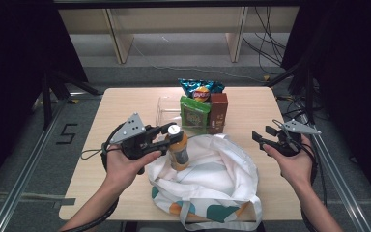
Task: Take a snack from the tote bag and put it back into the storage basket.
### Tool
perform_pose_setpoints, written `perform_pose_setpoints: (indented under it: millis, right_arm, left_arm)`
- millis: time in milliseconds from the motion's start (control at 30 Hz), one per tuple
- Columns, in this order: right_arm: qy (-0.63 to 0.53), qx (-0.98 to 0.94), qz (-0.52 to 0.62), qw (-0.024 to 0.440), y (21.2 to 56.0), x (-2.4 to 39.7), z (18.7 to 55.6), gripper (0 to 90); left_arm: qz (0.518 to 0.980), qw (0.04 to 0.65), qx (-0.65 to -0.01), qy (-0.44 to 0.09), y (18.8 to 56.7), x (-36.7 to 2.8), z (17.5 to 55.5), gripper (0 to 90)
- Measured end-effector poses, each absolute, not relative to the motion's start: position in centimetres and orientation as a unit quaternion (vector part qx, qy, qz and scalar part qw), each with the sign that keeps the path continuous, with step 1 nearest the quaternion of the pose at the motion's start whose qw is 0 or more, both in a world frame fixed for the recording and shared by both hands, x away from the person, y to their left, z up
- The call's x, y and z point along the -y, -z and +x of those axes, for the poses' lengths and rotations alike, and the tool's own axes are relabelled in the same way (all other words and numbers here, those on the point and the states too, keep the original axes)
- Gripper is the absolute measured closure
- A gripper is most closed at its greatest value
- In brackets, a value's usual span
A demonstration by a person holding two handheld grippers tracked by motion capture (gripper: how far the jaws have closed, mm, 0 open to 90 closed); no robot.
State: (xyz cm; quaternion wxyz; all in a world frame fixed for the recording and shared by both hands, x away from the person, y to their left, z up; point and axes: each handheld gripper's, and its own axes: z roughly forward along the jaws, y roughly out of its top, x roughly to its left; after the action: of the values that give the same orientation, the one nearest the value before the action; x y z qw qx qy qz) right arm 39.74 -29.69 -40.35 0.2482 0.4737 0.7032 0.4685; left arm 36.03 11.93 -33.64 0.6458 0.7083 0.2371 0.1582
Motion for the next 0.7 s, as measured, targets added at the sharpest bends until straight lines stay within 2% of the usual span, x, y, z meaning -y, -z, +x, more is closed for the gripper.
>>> perform_pose_setpoints:
  millis: [700]
  right_arm:
    - [-0.476, -0.698, 0.473, 0.251, 40.5, 29.8, 39.8, 38.8]
  left_arm:
    - [0.703, 0.650, -0.229, -0.175, 31.2, -12.1, 37.4, 59.0]
